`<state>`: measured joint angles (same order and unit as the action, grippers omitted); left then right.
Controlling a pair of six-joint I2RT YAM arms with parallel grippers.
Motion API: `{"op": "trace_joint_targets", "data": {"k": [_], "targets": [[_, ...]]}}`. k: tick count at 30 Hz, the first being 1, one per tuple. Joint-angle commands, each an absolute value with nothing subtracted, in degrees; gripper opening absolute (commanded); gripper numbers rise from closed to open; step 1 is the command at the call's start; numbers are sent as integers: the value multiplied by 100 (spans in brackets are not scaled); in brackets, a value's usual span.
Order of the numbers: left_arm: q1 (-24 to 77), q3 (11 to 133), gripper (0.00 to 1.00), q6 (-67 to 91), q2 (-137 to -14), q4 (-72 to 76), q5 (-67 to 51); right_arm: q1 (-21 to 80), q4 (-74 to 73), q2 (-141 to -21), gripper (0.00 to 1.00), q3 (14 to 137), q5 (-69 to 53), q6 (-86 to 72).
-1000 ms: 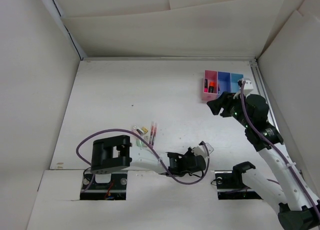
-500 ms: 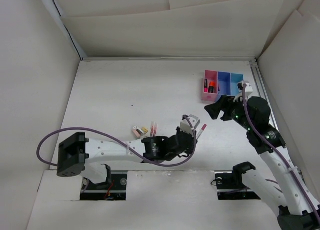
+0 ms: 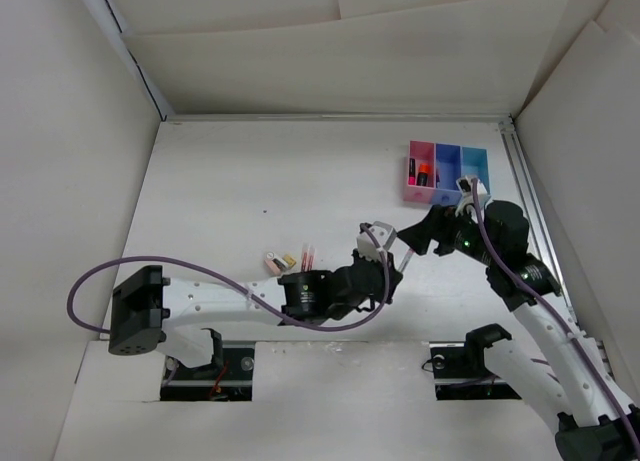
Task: Sort the stationery into containers
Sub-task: Pick up the pen from the corner of the board, then place the pen in the storage box.
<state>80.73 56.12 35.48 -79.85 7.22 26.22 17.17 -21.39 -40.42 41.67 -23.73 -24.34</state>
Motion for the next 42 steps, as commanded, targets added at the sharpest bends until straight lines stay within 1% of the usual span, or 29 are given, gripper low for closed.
{"op": "trace_joint_targets", "data": {"k": [1,4,6,7,8,11,12,14,17,18,21,22,25,26,27,29,31,35,36,37,38,39,40,42], "targets": [[8025,5950,0,3656,-7752,1081,2839,1670,-1775,-3964,84,4184,-2593,-2470],[8024,6055,0,3656,-7752,1081,2970,1670,-1828,-3964,84,4184,-2593,-2470],[8024,6117,0,3656,-7752,1081,3032,1670,-1881,-3964,83,4184,-2593,-2470],[8024,6117,0,3656,-7752,1081,3102,1670,-1881,-3964,80,4184,-2593,-2470],[8024,6178,0,3656,-7813,1081,3155,1670,-1820,-3964,75,4184,-2593,-2531],[8024,6179,0,3656,-7813,1081,3330,1670,-1627,-3964,65,4043,-2777,-2680],[8024,6179,0,3656,-7813,1081,3392,1670,-1626,-3964,58,4043,-2830,-2733],[8024,6179,0,3604,-7866,1081,3462,1670,-1626,-3964,51,4043,-2830,-2733],[8024,6179,0,3604,-7866,1081,3533,1670,-1573,-3964,37,4043,-2830,-2786],[8024,6179,0,3604,-7866,1081,3585,1670,-1573,-3964,28,4043,-2830,-2838],[8024,6231,0,3604,-7919,1134,3586,1670,-1512,-3911,17,4043,-2830,-2891],[8024,6231,0,3604,-7919,1134,3586,1670,-1512,-3911,11,4043,-2891,-2892],[8024,6292,0,3551,-8033,1134,3586,1670,-1512,-3911,8,4095,-2813,-2944],[8024,6363,1,3551,-8085,1064,3638,1670,-1512,-3911,7,4096,-2813,-2944],[8024,6363,5,3551,-8086,1063,3639,1670,-1512,-3911,7,4096,-2743,-2944],[8024,6363,5,3551,-8086,1063,3639,1670,-1512,-4016,6,4157,-2681,-2944],[8024,6363,10,3551,-8034,1063,3700,1670,-1407,-4078,6,4210,-2681,-2944],[8024,6363,40,3498,-8033,1011,3700,1670,-1283,-4289,6,4210,-2497,-2892],[8024,6363,52,3498,-7981,1011,3700,1670,-1283,-4376,6,4210,-2496,-2892],[8024,6363,56,3498,-7980,1011,3752,1670,-1231,-4429,6,4262,-2339,-2892],[8024,6294,63,3498,-7850,1011,3753,1670,-1230,-4534,6,4358,-2225,-2839],[8024,6293,63,3498,-7849,1011,3753,1670,-1230,-4596,6,4412,-2111,-2787],[8024,6215,65,3446,-7727,950,3753,1670,-1230,-4666,6,4473,-2031,-2734],[8024,6127,65,3445,-7586,862,3893,1600,-1178,-4911,6,4674,-1803,-2681]]}}
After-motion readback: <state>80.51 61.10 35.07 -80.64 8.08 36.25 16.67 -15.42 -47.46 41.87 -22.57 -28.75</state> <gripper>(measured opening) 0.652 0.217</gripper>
